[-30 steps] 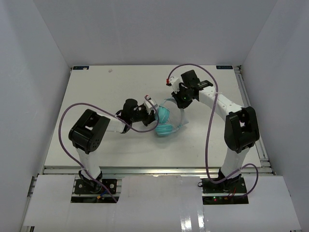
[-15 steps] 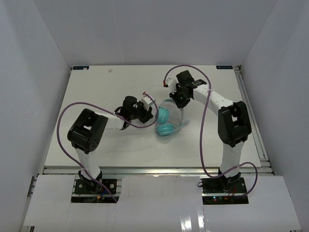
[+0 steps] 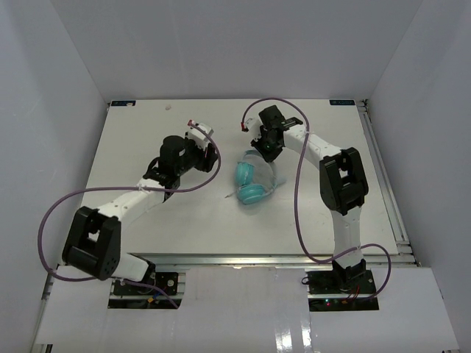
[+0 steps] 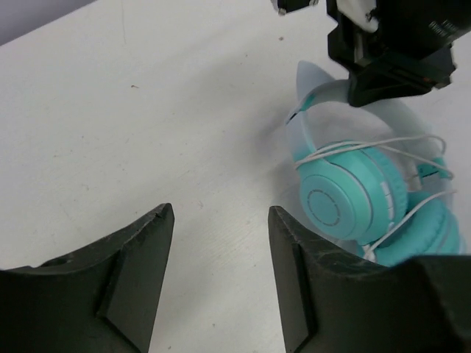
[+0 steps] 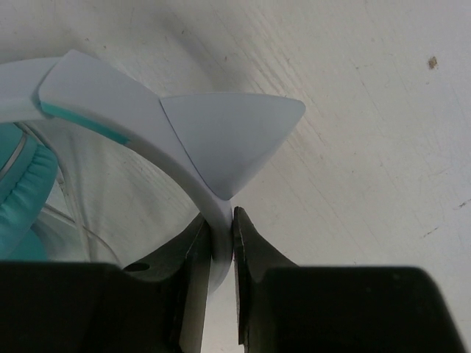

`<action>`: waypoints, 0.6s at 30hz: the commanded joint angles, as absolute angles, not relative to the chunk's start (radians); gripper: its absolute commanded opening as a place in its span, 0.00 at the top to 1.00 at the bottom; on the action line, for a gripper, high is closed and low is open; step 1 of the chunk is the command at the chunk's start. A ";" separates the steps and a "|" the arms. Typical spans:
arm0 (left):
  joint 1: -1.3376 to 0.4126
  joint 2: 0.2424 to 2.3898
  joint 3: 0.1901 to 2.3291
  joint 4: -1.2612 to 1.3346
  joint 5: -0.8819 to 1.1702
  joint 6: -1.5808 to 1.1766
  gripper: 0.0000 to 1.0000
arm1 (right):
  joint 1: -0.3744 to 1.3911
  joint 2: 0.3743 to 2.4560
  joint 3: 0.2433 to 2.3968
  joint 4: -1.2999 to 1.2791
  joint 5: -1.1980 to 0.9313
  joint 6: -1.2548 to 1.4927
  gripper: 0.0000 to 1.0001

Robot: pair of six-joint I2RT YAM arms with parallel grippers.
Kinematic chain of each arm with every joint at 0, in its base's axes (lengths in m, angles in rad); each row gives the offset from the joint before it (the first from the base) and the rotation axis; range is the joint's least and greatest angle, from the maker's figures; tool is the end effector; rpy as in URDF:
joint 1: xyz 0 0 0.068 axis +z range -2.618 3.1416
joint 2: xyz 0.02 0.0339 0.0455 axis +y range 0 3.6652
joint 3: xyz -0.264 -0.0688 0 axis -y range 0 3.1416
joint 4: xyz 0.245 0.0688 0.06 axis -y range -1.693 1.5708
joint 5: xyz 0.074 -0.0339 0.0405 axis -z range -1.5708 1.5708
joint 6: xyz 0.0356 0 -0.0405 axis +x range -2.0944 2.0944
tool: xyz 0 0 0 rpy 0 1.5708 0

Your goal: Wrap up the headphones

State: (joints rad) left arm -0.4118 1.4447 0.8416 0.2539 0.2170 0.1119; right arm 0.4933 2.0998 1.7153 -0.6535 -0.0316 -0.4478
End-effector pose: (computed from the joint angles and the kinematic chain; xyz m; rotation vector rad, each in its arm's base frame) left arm 0.2946 -0.1370 0.2486 0.6409 1.8235 -0.4091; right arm 0.4033 0.2181 0.2107 -1.1929 2.3204 0.0574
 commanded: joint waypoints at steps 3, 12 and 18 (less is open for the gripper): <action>-0.411 1.104 0.732 0.134 0.190 -0.074 0.23 | 0.500 2.098 1.789 -0.645 -0.074 -0.459 0.51; -0.410 0.717 0.660 -0.057 0.232 -0.201 0.11 | 0.488 1.991 1.830 -0.689 -0.060 -0.502 0.27; -0.410 0.619 0.668 -0.095 0.331 -0.354 0.03 | 0.384 1.725 1.690 -0.683 -0.283 -0.374 0.15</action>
State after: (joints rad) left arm -0.4114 0.6601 0.6743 -0.0230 0.2502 -0.2148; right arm 0.4711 1.9715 1.7557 -0.6865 -0.1066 -0.4695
